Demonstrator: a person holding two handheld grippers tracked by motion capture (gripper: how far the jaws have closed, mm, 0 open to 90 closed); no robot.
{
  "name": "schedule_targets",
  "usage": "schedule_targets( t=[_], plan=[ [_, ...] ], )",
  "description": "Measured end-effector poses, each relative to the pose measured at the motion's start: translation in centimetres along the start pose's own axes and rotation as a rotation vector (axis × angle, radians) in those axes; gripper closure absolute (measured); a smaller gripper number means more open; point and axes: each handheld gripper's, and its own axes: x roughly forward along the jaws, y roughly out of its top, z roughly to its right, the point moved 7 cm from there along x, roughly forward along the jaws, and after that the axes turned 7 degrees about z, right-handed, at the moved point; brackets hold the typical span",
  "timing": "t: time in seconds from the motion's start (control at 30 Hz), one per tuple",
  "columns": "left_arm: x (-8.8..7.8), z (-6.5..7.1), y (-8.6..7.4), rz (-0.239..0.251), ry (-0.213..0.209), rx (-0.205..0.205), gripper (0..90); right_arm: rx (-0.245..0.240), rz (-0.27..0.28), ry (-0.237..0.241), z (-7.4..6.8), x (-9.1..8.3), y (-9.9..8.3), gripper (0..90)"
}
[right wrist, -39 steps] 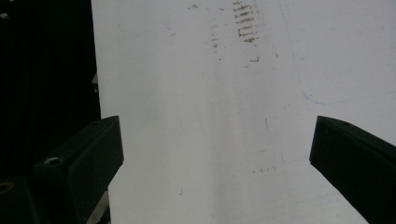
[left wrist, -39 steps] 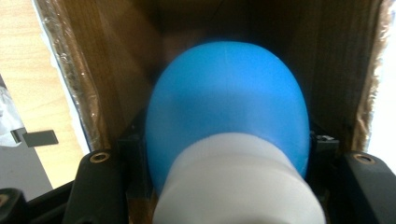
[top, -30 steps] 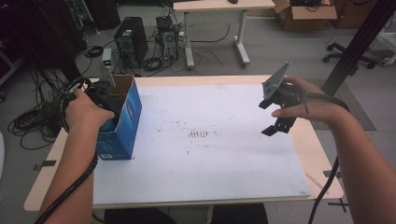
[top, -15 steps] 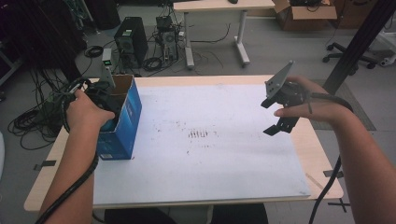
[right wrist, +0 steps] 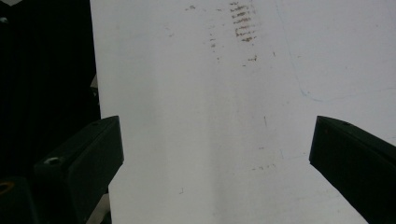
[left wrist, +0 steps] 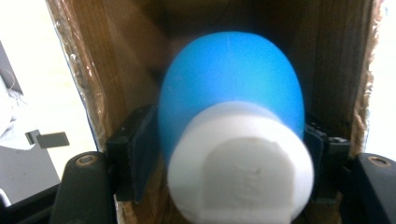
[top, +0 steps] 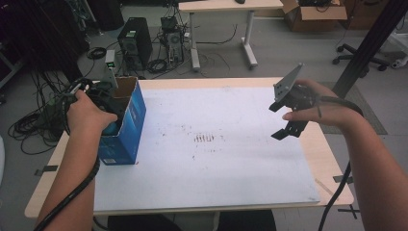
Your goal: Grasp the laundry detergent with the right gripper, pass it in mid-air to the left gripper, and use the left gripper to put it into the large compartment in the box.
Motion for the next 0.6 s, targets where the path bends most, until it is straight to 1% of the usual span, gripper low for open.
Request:
schedule_targets(
  t=[0.03, 0.1, 0.27, 0.5, 0.6],
  plan=[
    [-0.1, 0.1, 0.0, -0.002, -0.004, -0.007, 30.6, 0.0, 0.0, 0.0, 0.0, 0.0, 0.0, 2.7],
    [-0.3, 0.2, -0.1, -0.004, 0.003, -0.001, 30.1, 0.0, -0.004, 0.001, 0.0, 0.0, -0.1, 2.7],
    [-0.6, 0.0, 0.0, -0.001, 0.004, -0.007, 27.9, 0.004, 0.012, 0.002, 0.0, 0.0, -0.1, 2.7],
    [-1.6, 0.0, -0.1, 0.019, 0.006, -0.007, 24.4, 0.006, 0.013, 0.003, 0.0, 0.0, -0.3, 2.7],
    [-2.1, 0.1, -0.1, 0.03, 0.012, -0.005, 24.2, 0.006, 0.014, 0.002, 0.0, 0.0, -0.3, 2.7]
  ],
)
